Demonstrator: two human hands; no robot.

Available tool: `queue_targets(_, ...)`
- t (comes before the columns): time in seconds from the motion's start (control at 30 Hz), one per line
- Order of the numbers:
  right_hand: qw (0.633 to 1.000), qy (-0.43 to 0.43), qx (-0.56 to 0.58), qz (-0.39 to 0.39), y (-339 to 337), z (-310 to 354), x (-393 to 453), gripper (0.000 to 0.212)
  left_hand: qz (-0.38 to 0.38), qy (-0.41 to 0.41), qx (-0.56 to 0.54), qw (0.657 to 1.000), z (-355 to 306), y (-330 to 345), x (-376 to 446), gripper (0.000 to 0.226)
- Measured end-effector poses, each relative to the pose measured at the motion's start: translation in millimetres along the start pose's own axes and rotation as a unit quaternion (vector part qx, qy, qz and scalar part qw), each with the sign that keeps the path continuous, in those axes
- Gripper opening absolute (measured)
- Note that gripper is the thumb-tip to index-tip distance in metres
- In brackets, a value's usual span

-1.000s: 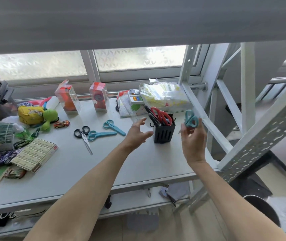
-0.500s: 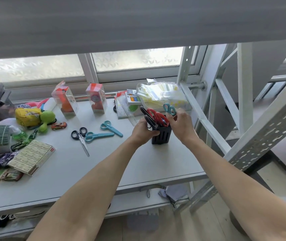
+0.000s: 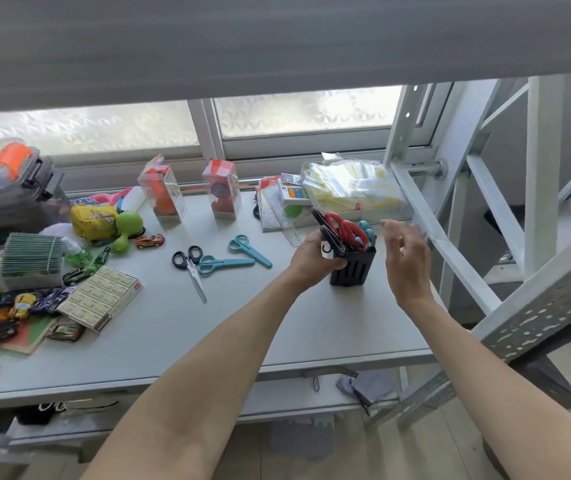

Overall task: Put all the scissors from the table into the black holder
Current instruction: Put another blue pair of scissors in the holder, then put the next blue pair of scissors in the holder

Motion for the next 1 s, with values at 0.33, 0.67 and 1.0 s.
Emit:
queue_targets(0.33,0.986,-0.158,0.041,0.044,44,51,-94,0.024,-0.180,-0.046,0.045,0.982,72,-91,-22,0.040)
queue_targets(0.67,0.908,-0.138,-0.184,0.351,223,80,-71,0.040,-0.148,-0.158,0.266,0.939,139,-161,-41,0.048)
queue_targets(1.0,0.845,-0.160,-0.327,0.393,271,81,-74,0.036,-0.058,-0.111,0.289,0.949,141,-149,-41,0.048)
Point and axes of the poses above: each hand's wrist, its own x-axis towards the middle knuckle, its own y-axis out of the palm, z = x × y, the point moved 6 cm from there along x, towards the middle knuckle, and after that the axes turned 2 degrees about y, right-handed, at the moved point
